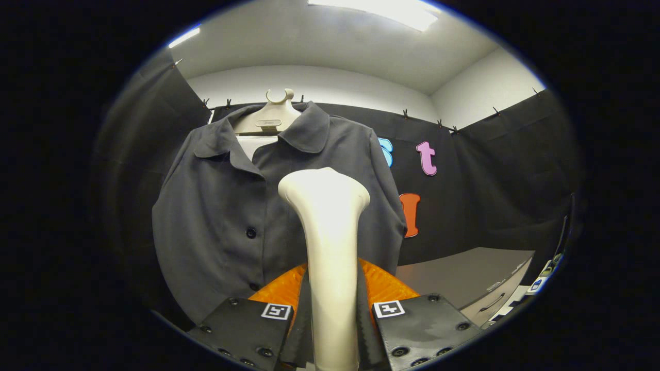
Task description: Iron the clothes twice with a garment steamer, once on the left side and once on the right side.
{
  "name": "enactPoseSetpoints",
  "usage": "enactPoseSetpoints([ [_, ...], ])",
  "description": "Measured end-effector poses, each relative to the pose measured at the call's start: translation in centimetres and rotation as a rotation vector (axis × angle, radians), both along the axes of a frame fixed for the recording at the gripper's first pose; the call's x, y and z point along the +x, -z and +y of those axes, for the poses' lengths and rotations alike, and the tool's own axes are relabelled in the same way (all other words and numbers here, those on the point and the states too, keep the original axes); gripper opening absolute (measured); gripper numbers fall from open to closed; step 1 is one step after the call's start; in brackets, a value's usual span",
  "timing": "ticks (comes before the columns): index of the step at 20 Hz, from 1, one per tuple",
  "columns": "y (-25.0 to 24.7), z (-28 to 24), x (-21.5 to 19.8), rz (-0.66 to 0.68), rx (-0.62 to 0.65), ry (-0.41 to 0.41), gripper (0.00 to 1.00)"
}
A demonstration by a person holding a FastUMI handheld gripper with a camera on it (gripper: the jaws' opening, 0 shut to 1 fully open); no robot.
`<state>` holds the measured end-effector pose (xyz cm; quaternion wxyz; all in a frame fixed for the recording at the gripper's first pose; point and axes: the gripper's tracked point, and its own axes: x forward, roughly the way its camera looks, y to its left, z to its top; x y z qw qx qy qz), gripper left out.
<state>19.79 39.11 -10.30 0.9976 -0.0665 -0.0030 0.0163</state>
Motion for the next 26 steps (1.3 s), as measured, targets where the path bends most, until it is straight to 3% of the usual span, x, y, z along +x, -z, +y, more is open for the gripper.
enactPoseSetpoints([
  [7, 1.5, 0.8, 1.4, 0.018, -0.017, -0.001, 0.44],
  [26, 8.1, -1.8, -1.0, 0.092, -0.048, 0.053, 0.44],
])
